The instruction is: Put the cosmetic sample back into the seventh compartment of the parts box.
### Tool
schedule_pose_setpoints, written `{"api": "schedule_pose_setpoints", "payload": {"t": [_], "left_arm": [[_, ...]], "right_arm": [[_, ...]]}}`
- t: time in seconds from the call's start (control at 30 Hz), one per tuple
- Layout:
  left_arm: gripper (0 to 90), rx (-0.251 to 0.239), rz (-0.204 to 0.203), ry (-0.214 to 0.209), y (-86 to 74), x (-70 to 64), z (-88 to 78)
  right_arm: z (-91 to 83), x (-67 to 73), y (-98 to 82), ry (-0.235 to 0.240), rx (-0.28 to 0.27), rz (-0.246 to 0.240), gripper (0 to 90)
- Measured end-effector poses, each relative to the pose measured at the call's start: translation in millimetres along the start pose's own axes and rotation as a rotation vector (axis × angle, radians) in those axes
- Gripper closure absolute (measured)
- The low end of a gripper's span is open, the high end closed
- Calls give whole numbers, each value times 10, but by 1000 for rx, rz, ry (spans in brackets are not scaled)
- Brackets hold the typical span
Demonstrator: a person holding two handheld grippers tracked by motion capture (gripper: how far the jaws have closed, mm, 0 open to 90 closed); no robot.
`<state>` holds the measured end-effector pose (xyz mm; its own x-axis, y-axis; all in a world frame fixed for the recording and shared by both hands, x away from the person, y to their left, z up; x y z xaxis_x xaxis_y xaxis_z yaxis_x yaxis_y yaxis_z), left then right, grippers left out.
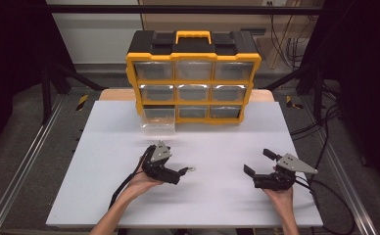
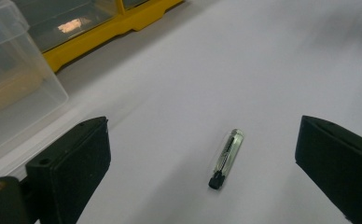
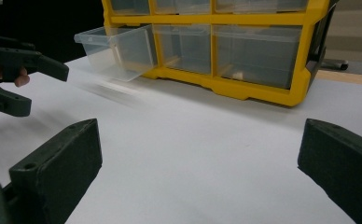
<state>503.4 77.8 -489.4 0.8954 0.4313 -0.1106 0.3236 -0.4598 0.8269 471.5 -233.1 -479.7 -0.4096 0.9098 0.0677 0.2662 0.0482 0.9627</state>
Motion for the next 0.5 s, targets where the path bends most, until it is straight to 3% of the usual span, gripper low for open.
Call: {"api": "schedule_pose_setpoints", "payload": {"t": [0.5], "left_arm": [[47, 69, 14, -32, -70, -38, 227]], "right_arm": [[2, 1, -2, 0, 1, -4, 4]]}}
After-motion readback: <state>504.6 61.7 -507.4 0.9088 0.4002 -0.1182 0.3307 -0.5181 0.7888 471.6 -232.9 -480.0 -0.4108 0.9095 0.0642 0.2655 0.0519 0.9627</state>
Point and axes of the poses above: each handheld gripper's, and its own axes: z roughly forward along the jaws, y roughly out of its top, x roughly to its left, the point moved 6 cm from there along z, roughly forward along the jaws, and after that the axes turned 13 degrees about -y, right-handed, at the moved point
